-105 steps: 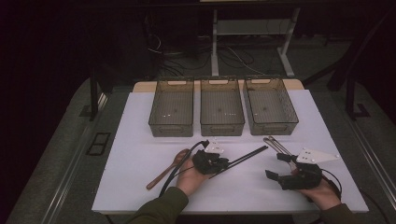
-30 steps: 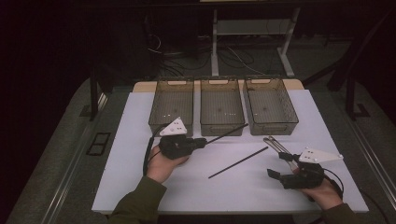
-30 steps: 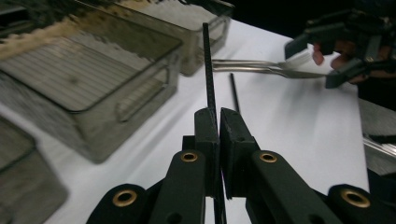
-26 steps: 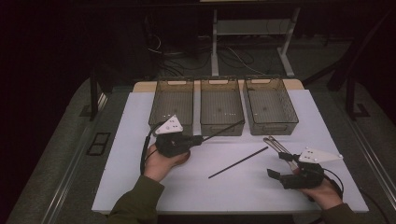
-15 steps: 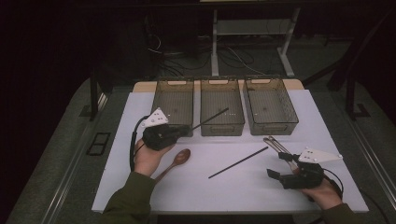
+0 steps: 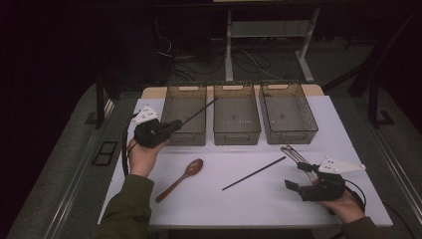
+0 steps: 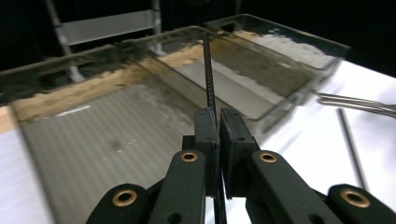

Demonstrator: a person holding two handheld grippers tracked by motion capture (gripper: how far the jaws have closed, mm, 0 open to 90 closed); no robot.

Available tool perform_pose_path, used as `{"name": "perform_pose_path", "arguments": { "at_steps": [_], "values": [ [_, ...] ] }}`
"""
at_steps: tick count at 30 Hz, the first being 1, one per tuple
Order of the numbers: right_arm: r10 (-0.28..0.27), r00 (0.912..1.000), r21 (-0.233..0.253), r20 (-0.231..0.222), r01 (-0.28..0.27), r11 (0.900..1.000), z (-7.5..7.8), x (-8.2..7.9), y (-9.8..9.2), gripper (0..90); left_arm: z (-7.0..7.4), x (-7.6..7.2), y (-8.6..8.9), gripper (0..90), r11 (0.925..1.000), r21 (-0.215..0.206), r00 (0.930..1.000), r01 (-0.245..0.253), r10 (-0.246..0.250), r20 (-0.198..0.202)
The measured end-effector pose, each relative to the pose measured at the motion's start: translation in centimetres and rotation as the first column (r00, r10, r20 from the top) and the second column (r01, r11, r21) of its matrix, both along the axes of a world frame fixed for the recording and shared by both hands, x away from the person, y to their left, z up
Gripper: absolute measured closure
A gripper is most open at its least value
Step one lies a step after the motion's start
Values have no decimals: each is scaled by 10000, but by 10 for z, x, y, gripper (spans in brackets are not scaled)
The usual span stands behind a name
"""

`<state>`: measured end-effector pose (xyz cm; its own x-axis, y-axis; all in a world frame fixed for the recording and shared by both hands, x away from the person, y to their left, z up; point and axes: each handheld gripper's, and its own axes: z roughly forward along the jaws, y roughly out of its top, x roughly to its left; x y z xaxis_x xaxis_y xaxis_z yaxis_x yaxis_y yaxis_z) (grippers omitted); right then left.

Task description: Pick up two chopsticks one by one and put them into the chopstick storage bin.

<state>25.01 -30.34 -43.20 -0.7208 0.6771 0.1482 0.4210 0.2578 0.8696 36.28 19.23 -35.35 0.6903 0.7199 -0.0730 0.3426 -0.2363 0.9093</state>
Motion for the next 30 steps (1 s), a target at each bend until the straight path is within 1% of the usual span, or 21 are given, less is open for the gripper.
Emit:
{"name": "perform_pose_path", "arguments": {
  "at_steps": [6, 8, 9, 10, 11, 14, 19, 21, 25, 26, 27, 30],
  "values": [
    [-18, 10000, 3, -25, 18, 10000, 0, 0, -1, 164, 1, 20, 10, 856, 9978, 154, 9978, -648, 650, -90],
    [-15, 10000, 12, -52, 15, 10000, 0, 0, -1, 163, 0, 27, 12, 856, 9960, 284, 9962, -846, 850, -162],
    [-12, 10000, 6, -59, 12, 10000, 0, 0, -1, 164, -1, 31, 13, 856, 9957, 196, 9956, -905, 909, -216],
    [-8, 10000, -3, -56, 8, 10000, 0, 0, -1, 164, -1, 34, 14, 856, 9948, 231, 9947, -987, 994, -279],
    [-11, 10000, 5, -56, 11, 10000, 0, 0, -2, 164, -2, 38, 14, 856, 9933, 293, 9933, -1113, 1122, -293],
    [-21, 10000, 9, -46, 21, 10000, 0, 1, -2, 164, -5, 47, 15, 856, 9899, 238, 9890, -1397, 1406, -447],
    [-30, 10000, 12, -57, 30, 10000, -1, 1, -2, 163, -13, 61, 12, 856, 9818, 620, 9800, -1794, 1839, -757],
    [-35, 10000, 14, -61, 35, 10000, -1, 1, -2, 164, -18, 66, 12, 856, 9798, 600, 9766, -1908, 1957, -895],
    [-20, 10000, 14, -57, 20, 10000, -1, 1, -2, 164, -28, 74, 7, 856, 9740, 1193, 9715, -1924, 2062, -1169],
    [-21, 10000, 9, -59, 21, 10000, -1, 1, -2, 164, -30, 76, 6, 856, 9722, 1314, 9693, -1938, 2104, -1270],
    [-32, 10000, 11, -63, 32, 10000, -1, 1, -3, 164, -32, 78, 5, 856, 9717, 1351, 9672, -1937, 2122, -1395],
    [-38, 10000, 46, -78, 38, 10000, -1, 1, -3, 164, -37, 81, 2, 855, 9695, 1583, 9647, -1871, 2117, -1566]
  ]
}}
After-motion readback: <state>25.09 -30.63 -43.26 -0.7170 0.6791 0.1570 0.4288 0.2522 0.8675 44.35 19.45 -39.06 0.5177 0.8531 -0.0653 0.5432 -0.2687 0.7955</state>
